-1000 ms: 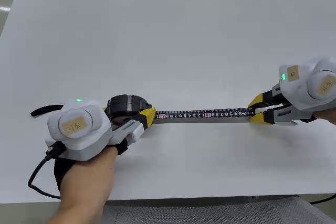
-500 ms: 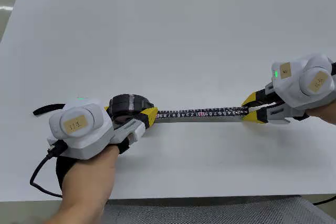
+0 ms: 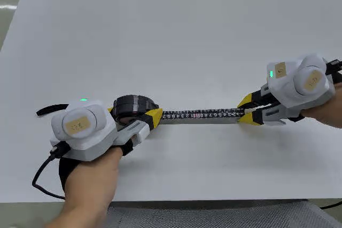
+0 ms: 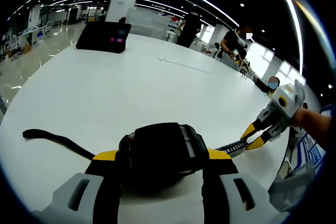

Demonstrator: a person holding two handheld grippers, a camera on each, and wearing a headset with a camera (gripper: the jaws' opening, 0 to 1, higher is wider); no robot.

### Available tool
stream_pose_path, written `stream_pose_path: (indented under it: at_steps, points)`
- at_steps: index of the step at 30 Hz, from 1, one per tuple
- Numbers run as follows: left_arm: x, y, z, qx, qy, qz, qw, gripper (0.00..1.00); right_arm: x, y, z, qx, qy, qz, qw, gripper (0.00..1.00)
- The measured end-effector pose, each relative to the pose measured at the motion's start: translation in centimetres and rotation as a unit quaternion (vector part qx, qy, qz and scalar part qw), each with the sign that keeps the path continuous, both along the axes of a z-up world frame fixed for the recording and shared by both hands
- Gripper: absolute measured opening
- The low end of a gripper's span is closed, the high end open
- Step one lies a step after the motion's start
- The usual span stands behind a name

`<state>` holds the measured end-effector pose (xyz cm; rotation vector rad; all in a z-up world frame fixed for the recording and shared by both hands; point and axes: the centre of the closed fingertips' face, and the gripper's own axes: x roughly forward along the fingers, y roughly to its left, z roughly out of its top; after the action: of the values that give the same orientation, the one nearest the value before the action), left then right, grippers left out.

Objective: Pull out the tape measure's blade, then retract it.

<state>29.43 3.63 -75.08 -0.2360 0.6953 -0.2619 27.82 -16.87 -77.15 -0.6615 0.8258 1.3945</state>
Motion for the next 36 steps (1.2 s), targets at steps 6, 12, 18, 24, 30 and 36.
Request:
stream_pose_path:
  at_steps: [6,12,18,24,30,36]
  points:
    - [0.0,0.0,0.0,-0.002,-0.001,0.000,1.0000,0.58,0.1,0.7,0.0,0.004,0.001,0.002,1.0000,0.11]
    - [0.0,0.0,-0.1,-0.002,-0.001,-0.001,1.0000,0.58,0.3,1.3,-0.1,0.007,0.003,0.002,1.0000,0.11]
    - [0.0,0.0,-0.1,-0.004,0.000,-0.001,1.0000,0.58,0.3,2.0,-0.2,0.011,0.005,0.005,0.9999,0.11]
    - [0.0,0.0,-0.1,-0.006,-0.001,-0.001,1.0000,0.58,0.4,2.6,-0.2,0.017,0.007,0.005,0.9998,0.11]
    - [0.0,0.0,0.0,-0.008,0.000,-0.001,1.0000,0.58,0.4,3.5,-0.1,0.019,0.007,0.010,0.9997,0.11]
    - [0.0,0.0,0.0,-0.008,0.000,-0.002,1.0000,0.58,0.4,4.2,-0.1,0.024,0.011,0.012,0.9996,0.11]
